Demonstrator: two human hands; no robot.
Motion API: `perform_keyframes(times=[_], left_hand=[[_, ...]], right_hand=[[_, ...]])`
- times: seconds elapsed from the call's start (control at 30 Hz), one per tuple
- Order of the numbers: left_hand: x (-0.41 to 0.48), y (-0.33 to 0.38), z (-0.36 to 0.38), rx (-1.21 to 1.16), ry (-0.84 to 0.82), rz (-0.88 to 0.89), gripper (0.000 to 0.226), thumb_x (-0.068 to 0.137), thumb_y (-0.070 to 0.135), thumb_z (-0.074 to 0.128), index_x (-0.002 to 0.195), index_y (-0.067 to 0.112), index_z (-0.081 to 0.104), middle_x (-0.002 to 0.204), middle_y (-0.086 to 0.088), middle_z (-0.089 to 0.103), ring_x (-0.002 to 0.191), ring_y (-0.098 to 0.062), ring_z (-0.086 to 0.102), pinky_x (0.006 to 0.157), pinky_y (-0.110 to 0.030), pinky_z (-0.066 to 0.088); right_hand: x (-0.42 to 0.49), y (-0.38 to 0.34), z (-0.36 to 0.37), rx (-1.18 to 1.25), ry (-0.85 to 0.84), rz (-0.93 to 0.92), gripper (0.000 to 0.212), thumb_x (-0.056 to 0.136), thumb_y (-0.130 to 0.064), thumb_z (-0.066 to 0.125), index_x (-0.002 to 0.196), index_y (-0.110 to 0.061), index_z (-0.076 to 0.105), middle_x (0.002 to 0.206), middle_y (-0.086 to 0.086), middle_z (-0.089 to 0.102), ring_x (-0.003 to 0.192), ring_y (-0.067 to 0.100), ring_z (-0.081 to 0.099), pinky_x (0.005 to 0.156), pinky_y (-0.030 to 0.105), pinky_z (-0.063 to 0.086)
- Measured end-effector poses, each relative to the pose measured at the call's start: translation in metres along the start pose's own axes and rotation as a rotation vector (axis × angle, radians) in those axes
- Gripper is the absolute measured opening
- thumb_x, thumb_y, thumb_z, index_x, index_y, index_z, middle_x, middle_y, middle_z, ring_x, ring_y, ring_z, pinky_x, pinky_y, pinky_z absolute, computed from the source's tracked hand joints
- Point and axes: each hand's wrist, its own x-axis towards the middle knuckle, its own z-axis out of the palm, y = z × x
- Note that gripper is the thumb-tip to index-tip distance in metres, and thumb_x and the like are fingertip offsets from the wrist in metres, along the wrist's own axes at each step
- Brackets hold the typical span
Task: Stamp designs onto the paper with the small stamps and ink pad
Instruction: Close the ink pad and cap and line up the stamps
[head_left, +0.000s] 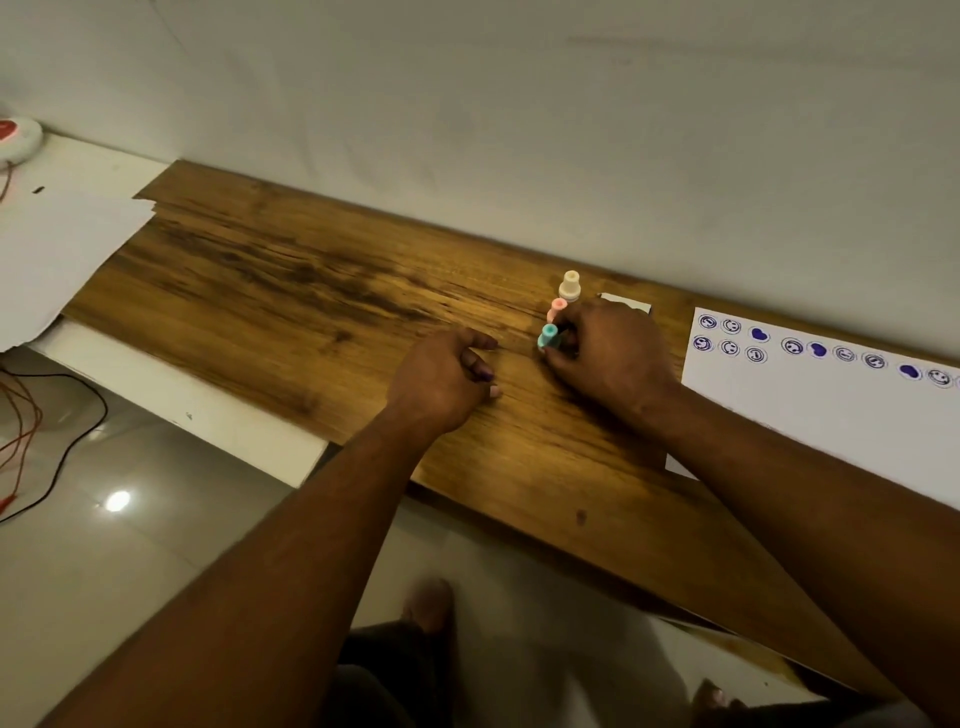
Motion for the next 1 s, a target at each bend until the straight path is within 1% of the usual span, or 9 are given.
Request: perform_keyframes(times=[0.13, 0.27, 0.37, 0.53, 0.63, 0.7, 0.77, 0.87, 1.0], left_hand=[[0.002, -0.002, -0.001, 0.025, 0.021, 0.005, 0.057, 0.076, 0.021, 0.093, 0.125, 0.038, 0.070, 0.087, 0.015, 0.073, 0.085, 0.005, 0.067, 0.076, -0.019, 0.048], [0.004, 0.000, -0.007, 0.013, 0.047, 0.004, 0.051, 0.077, 0.023, 0.093, 0.121, 0.038, 0.072, 0.085, 0.015, 0.074, 0.085, 0.003, 0.068, 0.084, -0.026, 0.055], [0.001, 0.006, -0.007, 0.046, 0.085, 0.022, 0.043, 0.080, 0.026, 0.091, 0.117, 0.037, 0.073, 0.086, 0.016, 0.073, 0.080, 0.001, 0.066, 0.084, -0.032, 0.057], [-0.015, 0.041, 0.014, 0.249, 0.179, 0.257, 0.036, 0.087, 0.040, 0.082, 0.122, 0.034, 0.073, 0.105, 0.017, 0.072, 0.090, 0.000, 0.062, 0.082, -0.030, 0.055], [-0.034, 0.068, 0.044, 0.378, 0.117, 0.495, 0.038, 0.091, 0.048, 0.076, 0.126, 0.036, 0.071, 0.127, 0.010, 0.070, 0.111, -0.012, 0.063, 0.089, -0.034, 0.053], [-0.048, 0.086, 0.069, 0.462, -0.019, 0.653, 0.040, 0.094, 0.053, 0.069, 0.130, 0.036, 0.068, 0.137, 0.009, 0.066, 0.120, -0.016, 0.062, 0.091, -0.036, 0.051], [-0.058, 0.100, 0.096, 0.600, -0.197, 0.754, 0.049, 0.098, 0.060, 0.059, 0.141, 0.037, 0.061, 0.152, 0.008, 0.056, 0.131, -0.020, 0.058, 0.099, -0.043, 0.052], [-0.066, 0.107, 0.119, 0.763, -0.327, 0.770, 0.059, 0.100, 0.068, 0.050, 0.152, 0.039, 0.050, 0.168, 0.008, 0.036, 0.144, -0.025, 0.048, 0.105, -0.050, 0.048], [-0.067, 0.103, 0.125, 0.773, -0.354, 0.699, 0.068, 0.098, 0.076, 0.041, 0.156, 0.040, 0.043, 0.169, 0.009, 0.033, 0.150, -0.024, 0.040, 0.113, -0.048, 0.042]], right_hand=[[-0.002, 0.000, -0.009, 0.058, -0.007, 0.013, 0.048, 0.087, -0.065, 0.061, 0.117, -0.029, 0.073, 0.102, -0.002, 0.073, 0.090, 0.018, 0.067, 0.073, 0.033, 0.056], [-0.001, 0.012, -0.033, 0.149, 0.104, 0.055, 0.044, 0.086, -0.073, 0.059, 0.089, -0.031, 0.073, 0.076, -0.011, 0.069, 0.071, 0.010, 0.064, 0.062, 0.028, 0.049], [-0.010, 0.033, -0.049, 0.199, 0.126, 0.100, 0.041, 0.087, -0.072, 0.061, 0.087, -0.032, 0.071, 0.073, -0.013, 0.065, 0.069, 0.007, 0.060, 0.063, 0.024, 0.047], [-0.051, 0.096, -0.082, 0.166, 0.119, 0.221, 0.027, 0.087, -0.061, 0.069, 0.088, -0.034, 0.069, 0.074, -0.018, 0.064, 0.073, 0.008, 0.063, 0.061, 0.018, 0.038], [-0.092, 0.136, -0.103, 0.153, 0.020, 0.353, 0.033, 0.081, -0.061, 0.075, 0.096, -0.033, 0.071, 0.091, -0.013, 0.072, 0.084, 0.012, 0.065, 0.068, 0.026, 0.042], [-0.127, 0.153, -0.113, 0.118, -0.031, 0.467, 0.047, 0.076, -0.064, 0.078, 0.110, -0.032, 0.073, 0.114, -0.004, 0.073, 0.101, 0.020, 0.066, 0.080, 0.033, 0.048], [-0.159, 0.165, -0.122, 0.052, -0.107, 0.555, 0.063, 0.075, -0.067, 0.077, 0.126, -0.030, 0.069, 0.133, 0.002, 0.068, 0.117, 0.029, 0.063, 0.094, 0.042, 0.051], [-0.191, 0.174, -0.130, -0.025, -0.229, 0.570, 0.080, 0.078, -0.068, 0.074, 0.143, -0.025, 0.057, 0.148, 0.004, 0.058, 0.127, 0.030, 0.057, 0.103, 0.043, 0.047], [-0.217, 0.181, -0.130, -0.064, -0.336, 0.533, 0.088, 0.079, -0.068, 0.073, 0.151, -0.025, 0.048, 0.159, 0.002, 0.045, 0.137, 0.029, 0.049, 0.113, 0.039, 0.039]])
